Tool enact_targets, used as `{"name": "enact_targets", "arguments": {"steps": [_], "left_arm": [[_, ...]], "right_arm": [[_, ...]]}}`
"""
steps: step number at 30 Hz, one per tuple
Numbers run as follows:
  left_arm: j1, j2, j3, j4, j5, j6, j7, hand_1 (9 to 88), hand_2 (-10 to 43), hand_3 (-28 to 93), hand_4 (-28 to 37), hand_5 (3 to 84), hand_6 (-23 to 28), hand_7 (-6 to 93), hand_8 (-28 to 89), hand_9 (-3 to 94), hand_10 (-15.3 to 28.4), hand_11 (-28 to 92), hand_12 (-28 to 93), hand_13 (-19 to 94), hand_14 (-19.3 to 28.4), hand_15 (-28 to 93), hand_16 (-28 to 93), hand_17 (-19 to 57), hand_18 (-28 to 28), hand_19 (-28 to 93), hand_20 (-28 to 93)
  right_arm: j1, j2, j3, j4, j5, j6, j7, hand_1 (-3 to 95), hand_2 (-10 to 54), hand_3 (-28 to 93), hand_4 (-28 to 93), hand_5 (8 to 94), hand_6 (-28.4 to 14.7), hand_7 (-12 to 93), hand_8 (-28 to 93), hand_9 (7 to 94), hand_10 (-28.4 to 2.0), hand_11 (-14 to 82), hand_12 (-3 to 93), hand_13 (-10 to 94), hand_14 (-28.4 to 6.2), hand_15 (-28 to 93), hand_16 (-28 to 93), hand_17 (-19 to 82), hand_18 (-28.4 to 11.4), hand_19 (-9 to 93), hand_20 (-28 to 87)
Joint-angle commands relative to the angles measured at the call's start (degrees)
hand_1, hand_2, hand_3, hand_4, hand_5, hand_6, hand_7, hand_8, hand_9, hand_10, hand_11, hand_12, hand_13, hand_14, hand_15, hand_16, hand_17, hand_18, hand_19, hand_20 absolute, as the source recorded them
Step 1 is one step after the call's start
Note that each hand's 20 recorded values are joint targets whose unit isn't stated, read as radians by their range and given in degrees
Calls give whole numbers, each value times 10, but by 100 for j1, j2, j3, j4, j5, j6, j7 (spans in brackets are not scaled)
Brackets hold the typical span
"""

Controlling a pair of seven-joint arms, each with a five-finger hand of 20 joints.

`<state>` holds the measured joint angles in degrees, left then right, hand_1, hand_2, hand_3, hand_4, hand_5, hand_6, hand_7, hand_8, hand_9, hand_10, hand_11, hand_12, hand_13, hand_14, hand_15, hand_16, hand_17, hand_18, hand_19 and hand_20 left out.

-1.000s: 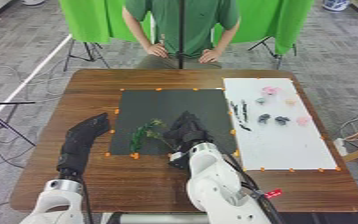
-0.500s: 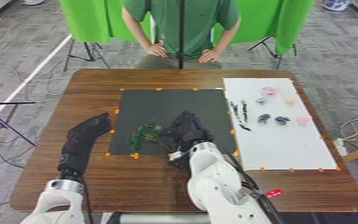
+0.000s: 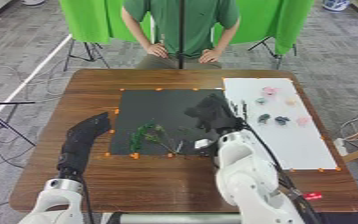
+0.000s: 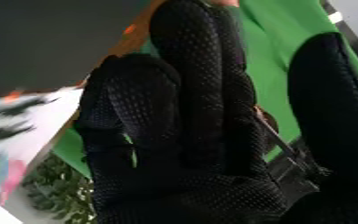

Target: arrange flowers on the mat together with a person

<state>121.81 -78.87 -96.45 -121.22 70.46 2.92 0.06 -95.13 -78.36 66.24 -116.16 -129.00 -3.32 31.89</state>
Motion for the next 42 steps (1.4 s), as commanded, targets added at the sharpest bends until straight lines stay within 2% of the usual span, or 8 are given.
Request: {"name": "enact_targets", "arguments": {"steps": [1, 5, 9, 26, 33, 37, 39, 42], "left_arm": [[40, -66, -42, 27, -15, -70, -74, 312, -39, 599, -173, 463, 49, 155, -51, 425, 132, 162, 144, 315, 167, 211, 33, -3, 125, 67, 159], [3, -68, -30, 51, -17, -100, -82, 311, -38, 599, -173, 463, 49, 156, -51, 425, 132, 162, 143, 315, 168, 212, 34, -3, 126, 67, 159], [11, -75, -18, 47, -18, -85, -87, 311, -38, 599, -174, 463, 49, 156, -51, 425, 132, 162, 144, 315, 168, 212, 33, -4, 126, 67, 158], [11, -55, 4, 56, -51, -65, -82, 308, -35, 599, -173, 463, 50, 156, -51, 425, 132, 162, 144, 313, 170, 214, 33, -4, 126, 68, 158], [-17, -71, -4, 76, -54, -93, -72, 307, -35, 600, -173, 462, 50, 156, -50, 424, 132, 162, 144, 313, 168, 213, 32, -5, 126, 69, 158], [-12, -78, 0, 82, -61, -98, -53, 306, -34, 600, -173, 462, 50, 156, -50, 424, 132, 161, 144, 314, 168, 212, 32, -5, 126, 69, 158], [-30, -93, 7, 97, -63, -130, -42, 306, -34, 600, -173, 462, 50, 155, -51, 424, 133, 161, 144, 314, 168, 212, 33, -5, 126, 69, 158], [-30, -80, 56, 128, -87, -127, 99, 305, -34, 601, -173, 462, 49, 155, -51, 424, 132, 161, 144, 314, 169, 212, 33, -5, 126, 70, 158]], "right_arm": [[-198, 82, -45, -105, 252, -1962, 551, 266, 42, 629, -169, 827, -9, 122, -103, 931, -146, 276, 224, 789, -134, 650, 288, 312, -245, 757, 473], [-70, 60, -112, -72, 449, -2523, 778, 243, 94, 610, -163, 801, -16, 106, -101, 937, -144, 316, 237, 791, -139, 695, 305, 322, -254, 781, 476], [29, 46, -218, 24, 576, -2626, 854, 223, 129, 606, -164, 775, -19, 100, -102, 937, -139, 368, 243, 783, -146, 745, 325, 331, -262, 807, 482], [185, -47, -503, 195, 773, -2727, 815, 210, 137, 600, -157, 764, -21, 97, -103, 937, -143, 393, 240, 783, -151, 764, 338, 333, -266, 815, 480], [60, 27, 51, -300, 1265, -2374, 820, 206, 132, 600, -155, 783, -18, 103, -102, 937, -143, 411, 240, 789, -151, 771, 338, 336, -267, 820, 481], [-87, 218, 647, -694, 2232, -1778, 772, 205, 126, 603, -155, 807, -14, 105, -101, 937, -136, 452, 231, 806, -147, 785, 339, 353, -268, 838, 485], [-291, 405, 965, -836, 2560, -1332, 365, 205, 123, 601, -156, 815, -14, 108, -100, 937, -133, 477, 226, 816, -145, 792, 340, 364, -271, 852, 487], [-930, 665, 1576, -755, 3701, -468, -1468, 204, 121, 604, -161, 805, -17, 113, -98, 936, -143, 428, 230, 788, -154, 778, 339, 332, -264, 817, 491]]}}
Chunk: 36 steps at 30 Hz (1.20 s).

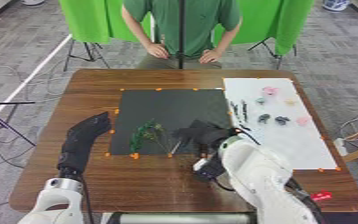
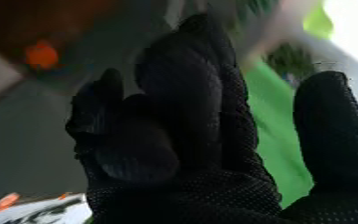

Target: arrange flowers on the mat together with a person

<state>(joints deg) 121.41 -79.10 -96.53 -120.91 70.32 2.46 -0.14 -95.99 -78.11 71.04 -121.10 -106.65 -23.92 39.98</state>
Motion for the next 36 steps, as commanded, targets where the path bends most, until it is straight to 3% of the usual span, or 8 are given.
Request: {"name": "enact_targets", "arguments": {"steps": [1, 2, 5, 7, 9, 17, 31, 36], "left_arm": [[15, -46, 92, 113, -94, -53, 203, 304, -35, 601, -173, 462, 49, 156, -51, 424, 132, 161, 144, 314, 169, 212, 33, -5, 127, 70, 158], [25, -41, 124, 125, -122, -22, 290, 304, -35, 602, -173, 463, 49, 156, -51, 424, 133, 162, 144, 315, 169, 212, 33, -4, 127, 69, 158], [10, 5, 225, 195, -233, 1, 569, 303, -36, 604, -173, 465, 48, 158, -51, 431, 133, 166, 145, 323, 169, 215, 33, 5, 123, 67, 157], [9, 39, 285, 226, -316, 25, 766, 302, -37, 609, -173, 471, 47, 160, -52, 435, 134, 167, 143, 328, 169, 210, 28, 19, 108, 51, 149], [6, 58, 329, 249, -393, 30, 952, 301, -39, 612, -172, 474, 47, 162, -55, 437, 134, 168, 142, 334, 166, 193, 18, 32, 97, 34, 145], [71, 87, 486, 270, -566, 53, 1466, 288, -45, 635, -176, 480, 42, 165, -57, 444, 134, 163, 133, 336, 155, 125, 11, 59, 75, 16, 150], [96, 97, 504, 263, -531, -58, 1405, 279, -48, 649, -187, 481, 38, 168, -60, 447, 131, 160, 134, 338, 152, 120, 26, 55, 78, 14, 150], [117, 74, 492, 253, -548, -3, 1382, 278, -48, 650, -187, 481, 38, 169, -60, 448, 131, 161, 136, 340, 154, 126, 29, 53, 80, 14, 151]], "right_arm": [[-1022, 707, 1263, -156, 1963, 1726, -2870, 201, 120, 615, -163, 766, -22, 115, -95, 912, -158, 349, 234, 748, -162, 730, 320, 296, -249, 757, 486], [-1177, 757, 1405, -28, 2444, 1743, -3391, 196, 118, 625, -165, 728, -26, 114, -93, 874, -170, 294, 227, 714, -166, 668, 298, 267, -234, 697, 470], [-1564, 852, 1572, 102, 3765, 2217, -4174, 108, 147, 641, -202, 464, -26, 79, -76, 571, -175, 104, 158, 491, -174, 252, 238, 179, -190, 415, 350], [-1744, 821, 1598, 131, 4004, 2564, -4535, 57, 152, 658, -223, 324, -14, 60, -72, 393, -160, 38, 118, 317, -152, 88, 213, 146, -162, 202, 276], [-1925, 791, 1667, 121, 4063, 2676, -4769, 20, 141, 671, -229, 267, -9, 52, -74, 321, -140, 11, 92, 237, -121, 25, 180, 106, -135, 100, 238], [-2391, 494, 1814, -26, 4289, 2824, -4950, -12, 117, 712, -239, 273, -43, 49, -84, 302, -138, 9, 65, 208, -93, 1, 135, 100, -91, 12, 210], [-2544, 391, 1991, -78, 4229, 2830, -5003, 3, 108, 719, -229, 315, -45, 53, -81, 335, -147, 21, 69, 227, -101, 29, 117, 113, -107, 18, 220], [-2630, 381, 2049, -140, 4231, 2868, -4893, 6, 106, 722, -226, 331, -46, 57, -82, 346, -151, 25, 71, 234, -107, 38, 114, 117, -117, 27, 221]]}}
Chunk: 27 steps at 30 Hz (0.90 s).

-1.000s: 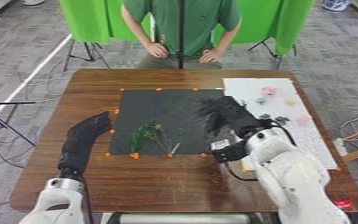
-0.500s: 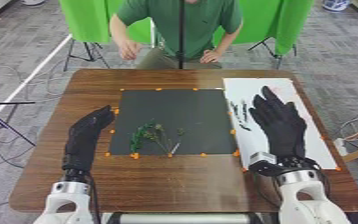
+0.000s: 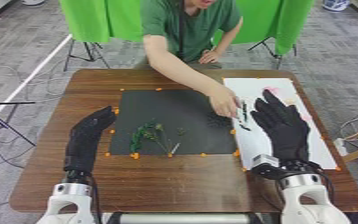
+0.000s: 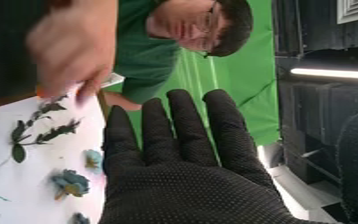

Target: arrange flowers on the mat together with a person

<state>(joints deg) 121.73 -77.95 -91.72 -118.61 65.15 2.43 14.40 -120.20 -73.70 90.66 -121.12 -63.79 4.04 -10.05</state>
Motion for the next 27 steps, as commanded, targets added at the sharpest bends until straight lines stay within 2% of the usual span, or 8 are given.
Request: {"name": "enact_targets", "arguments": {"steps": [1, 4, 8, 13, 27], "left_arm": [[73, -43, 12, 25, -24, -1, -74, 278, -48, 650, -186, 481, 38, 169, -60, 448, 130, 161, 137, 341, 155, 128, 30, 53, 82, 14, 151], [89, -29, -21, 15, -11, -37, -95, 279, -48, 649, -187, 481, 38, 169, -60, 449, 129, 162, 138, 342, 155, 132, 30, 52, 84, 14, 152], [92, -39, -19, 7, -36, 8, -96, 278, -49, 650, -186, 481, 38, 170, -60, 450, 129, 162, 139, 344, 156, 137, 31, 51, 84, 14, 152], [72, -43, -19, 12, -21, -23, -114, 279, -49, 651, -187, 481, 37, 171, -60, 451, 129, 164, 140, 345, 156, 141, 30, 51, 85, 13, 152], [49, -60, -49, 22, -15, -48, -157, 278, -51, 653, -186, 481, 37, 170, -61, 451, 129, 165, 140, 346, 157, 147, 30, 50, 85, 13, 153]], "right_arm": [[-220, -54, 77, -158, -41, 147, 139, 7, 106, 723, -225, 332, -46, 57, -82, 346, -151, 25, 71, 238, -108, 41, 113, 119, -118, 29, 222], [-206, -57, 39, -153, 86, 180, 159, 19, 108, 723, -222, 323, -54, 52, -82, 351, -151, 26, 73, 260, -117, 55, 114, 129, -127, 41, 224], [-240, -82, 44, -183, 41, 159, 177, 22, 108, 723, -220, 320, -58, 52, -79, 358, -151, 28, 76, 271, -120, 67, 111, 130, -132, 55, 225], [-250, -48, 39, -218, 89, 263, 251, 29, 112, 719, -218, 317, -64, 49, -80, 364, -154, 30, 78, 287, -127, 78, 110, 143, -137, 73, 229], [-288, -42, 44, -230, 68, 329, 218, 37, 112, 721, -215, 312, -66, 48, -80, 370, -154, 30, 80, 293, -122, 88, 98, 148, -139, 87, 227]]}}
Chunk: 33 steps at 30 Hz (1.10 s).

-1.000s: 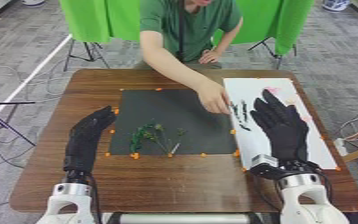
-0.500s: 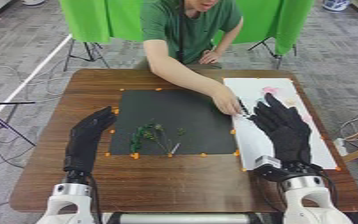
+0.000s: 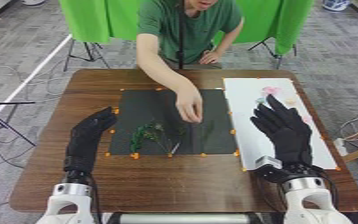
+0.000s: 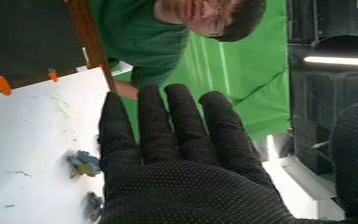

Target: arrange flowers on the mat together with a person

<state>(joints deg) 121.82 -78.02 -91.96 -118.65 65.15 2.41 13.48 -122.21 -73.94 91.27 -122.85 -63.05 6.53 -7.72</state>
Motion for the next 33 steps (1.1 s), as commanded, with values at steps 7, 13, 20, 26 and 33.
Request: {"name": "enact_targets", "arguments": {"steps": [7, 13, 20, 26, 33], "left_arm": [[40, -58, -26, 20, -14, -42, -68, 279, -50, 653, -186, 480, 37, 169, -60, 452, 129, 165, 140, 347, 157, 146, 29, 49, 85, 13, 153], [33, -70, -31, 29, -12, -71, -111, 280, -45, 652, -185, 481, 37, 169, -60, 452, 128, 164, 140, 347, 157, 147, 29, 49, 86, 13, 154], [28, -88, -28, 15, -106, -43, -150, 281, -45, 651, -185, 480, 37, 169, -60, 453, 129, 165, 140, 347, 157, 147, 29, 49, 87, 13, 154], [30, -105, -15, 6, -106, -23, -158, 280, -44, 650, -185, 480, 37, 168, -60, 452, 130, 165, 139, 347, 159, 151, 30, 48, 89, 13, 155], [18, -83, 3, 7, -86, -9, -169, 280, -43, 649, -186, 481, 38, 168, -60, 452, 130, 165, 140, 348, 159, 154, 29, 48, 90, 13, 155]], "right_arm": [[-63, 2, -25, -53, -3, 84, 2, 42, 111, 721, -215, 313, -64, 54, -81, 370, -152, 31, 82, 293, -122, 91, 95, 149, -140, 90, 228], [-40, 5, -26, -24, -51, 51, 42, 49, 104, 725, -213, 316, -60, 58, -82, 372, -153, 31, 82, 295, -119, 92, 93, 149, -140, 89, 226], [24, 6, -56, -5, -160, 52, 88, 73, 68, 728, -205, 319, -57, 64, -84, 372, -152, 31, 82, 295, -118, 94, 90, 150, -139, 88, 226], [243, 165, -98, 25, -812, 64, 247, 142, -10, 728, -187, 317, -49, 81, -86, 372, -148, 35, 92, 306, -114, 104, 93, 164, -140, 126, 250], [1268, 847, -432, 59, -4295, 1023, 1798, 330, -95, 709, -189, 424, 5, 168, -119, 485, -149, 96, 140, 563, -133, 175, 179, 232, -174, 508, 345]]}}
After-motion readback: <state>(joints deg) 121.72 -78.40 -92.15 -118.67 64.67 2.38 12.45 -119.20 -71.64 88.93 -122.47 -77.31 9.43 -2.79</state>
